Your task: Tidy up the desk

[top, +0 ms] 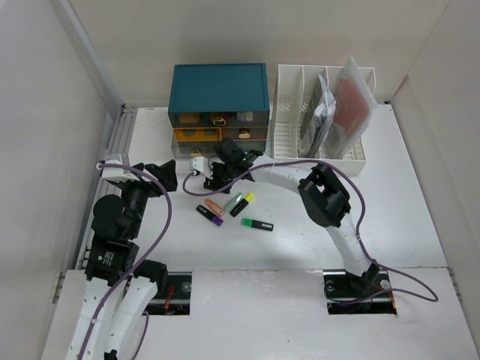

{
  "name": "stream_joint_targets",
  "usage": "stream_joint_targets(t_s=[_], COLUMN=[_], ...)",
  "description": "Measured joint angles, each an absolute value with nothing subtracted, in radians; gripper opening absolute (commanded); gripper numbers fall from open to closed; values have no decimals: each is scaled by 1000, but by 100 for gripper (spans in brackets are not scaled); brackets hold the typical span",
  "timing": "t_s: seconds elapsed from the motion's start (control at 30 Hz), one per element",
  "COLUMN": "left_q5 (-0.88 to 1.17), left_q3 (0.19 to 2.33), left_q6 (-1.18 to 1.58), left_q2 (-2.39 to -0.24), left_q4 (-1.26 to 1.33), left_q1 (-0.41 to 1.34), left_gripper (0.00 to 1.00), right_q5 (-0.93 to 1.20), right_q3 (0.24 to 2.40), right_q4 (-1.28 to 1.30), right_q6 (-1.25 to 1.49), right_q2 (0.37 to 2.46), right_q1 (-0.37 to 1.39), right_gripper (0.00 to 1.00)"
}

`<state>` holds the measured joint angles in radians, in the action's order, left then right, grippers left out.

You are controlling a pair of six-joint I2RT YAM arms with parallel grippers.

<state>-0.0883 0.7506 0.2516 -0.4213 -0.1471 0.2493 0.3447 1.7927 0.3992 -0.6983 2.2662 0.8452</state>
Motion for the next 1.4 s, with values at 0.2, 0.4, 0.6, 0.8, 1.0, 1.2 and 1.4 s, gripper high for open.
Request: stream_joint_targets(t_s=[0.2, 0.4, 0.6, 0.8, 1.0, 1.2, 1.4], left_q5=[-88, -92, -110, -115, -118, -118, -120], left_q3=[751, 751, 751, 751, 751, 751, 751], left_q6=[252, 252, 252, 252, 252, 252, 252], left_q2=[-421, -413, -411, -411, -410, -410, -410], left_q4=[-147, -147, -147, -147, -147, -147, -147], left_q1=[249, 249, 249, 249, 249, 249, 249], left_gripper=[99, 99, 99, 99, 99, 99, 99], right_q5=[328, 326, 384, 463, 440, 292, 106], right_q3=[1793, 1793, 1785, 1827, 1968, 2017, 2053], right_q4=[381, 366, 402, 457, 448, 405, 334], right_q6=[-675, -648, -638, -607, -570, -521, -499], right_q2=[2272, 2276, 2235, 2100, 2022, 2027, 2103], right_q1=[845, 845, 846, 849, 852, 852, 852], right_gripper=[31, 10, 9, 9, 9, 9, 9])
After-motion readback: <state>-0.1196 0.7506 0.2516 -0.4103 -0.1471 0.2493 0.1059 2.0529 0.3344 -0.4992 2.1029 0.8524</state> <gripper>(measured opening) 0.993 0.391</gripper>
